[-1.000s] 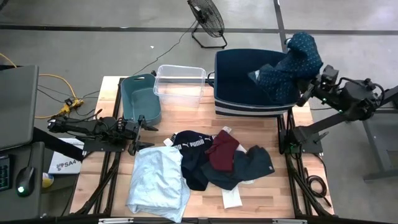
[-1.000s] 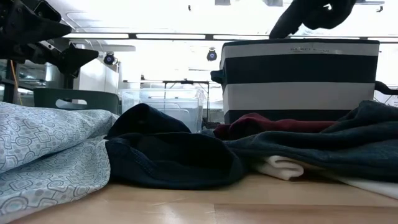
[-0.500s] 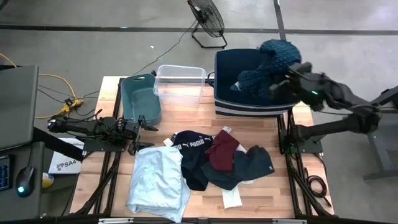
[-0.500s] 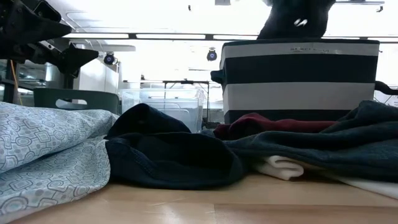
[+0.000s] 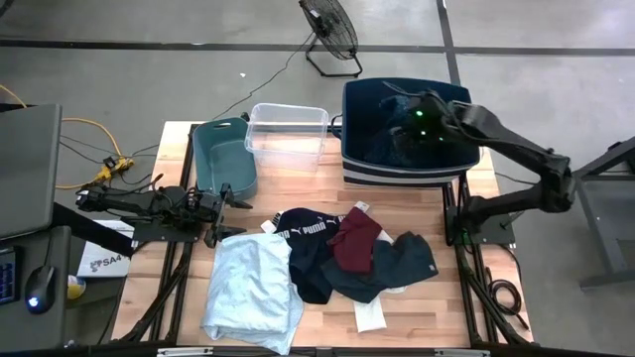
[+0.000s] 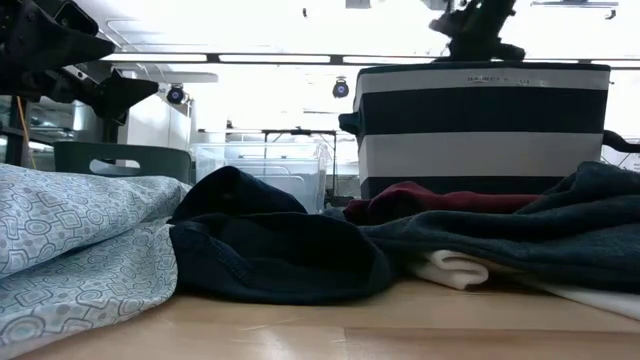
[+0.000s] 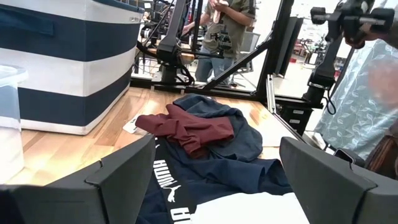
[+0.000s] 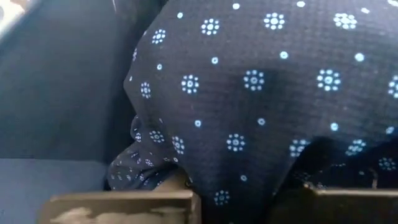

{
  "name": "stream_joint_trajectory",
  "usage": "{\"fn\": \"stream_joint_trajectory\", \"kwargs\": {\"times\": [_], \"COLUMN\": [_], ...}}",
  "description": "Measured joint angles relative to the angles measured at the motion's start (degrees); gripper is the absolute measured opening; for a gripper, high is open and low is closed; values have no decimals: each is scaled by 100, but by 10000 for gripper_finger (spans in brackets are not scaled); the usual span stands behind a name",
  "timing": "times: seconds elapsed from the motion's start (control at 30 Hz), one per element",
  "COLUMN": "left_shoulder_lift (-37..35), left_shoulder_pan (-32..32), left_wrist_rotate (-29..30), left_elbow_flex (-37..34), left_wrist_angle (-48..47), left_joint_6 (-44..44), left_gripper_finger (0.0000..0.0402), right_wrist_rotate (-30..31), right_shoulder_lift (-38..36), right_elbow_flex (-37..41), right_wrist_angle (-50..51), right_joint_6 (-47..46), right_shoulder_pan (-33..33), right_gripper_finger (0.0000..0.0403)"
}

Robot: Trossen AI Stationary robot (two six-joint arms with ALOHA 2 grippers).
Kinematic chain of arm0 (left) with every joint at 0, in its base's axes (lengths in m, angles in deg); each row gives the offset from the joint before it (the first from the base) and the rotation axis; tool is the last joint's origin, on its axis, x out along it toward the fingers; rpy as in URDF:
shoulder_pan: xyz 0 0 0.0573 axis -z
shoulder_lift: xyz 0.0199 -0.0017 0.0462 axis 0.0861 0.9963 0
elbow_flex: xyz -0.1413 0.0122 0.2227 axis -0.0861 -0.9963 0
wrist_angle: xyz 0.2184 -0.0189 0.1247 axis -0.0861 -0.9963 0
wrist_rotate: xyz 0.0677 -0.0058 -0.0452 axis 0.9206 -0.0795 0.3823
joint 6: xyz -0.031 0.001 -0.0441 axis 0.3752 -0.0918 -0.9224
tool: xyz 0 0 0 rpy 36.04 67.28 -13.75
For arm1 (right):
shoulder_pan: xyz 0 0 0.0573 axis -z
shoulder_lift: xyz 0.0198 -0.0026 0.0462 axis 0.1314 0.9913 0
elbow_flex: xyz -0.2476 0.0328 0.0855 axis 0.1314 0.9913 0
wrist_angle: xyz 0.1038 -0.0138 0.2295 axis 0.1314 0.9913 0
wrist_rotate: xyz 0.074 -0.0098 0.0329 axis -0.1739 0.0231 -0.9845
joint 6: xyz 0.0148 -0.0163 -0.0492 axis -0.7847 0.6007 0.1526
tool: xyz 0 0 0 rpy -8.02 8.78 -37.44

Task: Pick & Place Cloths
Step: Put the blue polo shirt into the blue laundry organizer, then put the blue shorts into the transparent bin

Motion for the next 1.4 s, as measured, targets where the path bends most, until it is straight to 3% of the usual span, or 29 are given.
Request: {"fn": "stream_joint_trajectory", "kwargs": {"times": [0.2, 0.77, 0.9, 1.2, 1.4], "left_shoulder_lift": [0, -1, -2, -1, 0], "left_shoulder_pan": [-2, -2, -2, -2, -2], "left_wrist_rotate": [0, 0, 0, 0, 0], "left_elbow_flex": [0, 0, 0, 0, 0], "left_wrist_angle": [0, -1, 0, 0, 0], "left_joint_6": [1, 0, 1, -1, -1], "left_gripper_finger": [337, 337, 337, 337, 337], "right_wrist_rotate": [-635, -1249, -1264, -1266, -1227], "right_shoulder_lift": [622, 1729, 1688, 1273, 996], "right_elbow_flex": [-4, -4, -4, -11, -11], "right_wrist_angle": [55, 344, 276, 278, 288], "right_joint_6": [-466, -1215, -1323, -1310, -1324], "right_shoulder_pan": [368, 816, 815, 732, 670], "right_gripper_finger": [34, 46, 88, 234, 282]}}
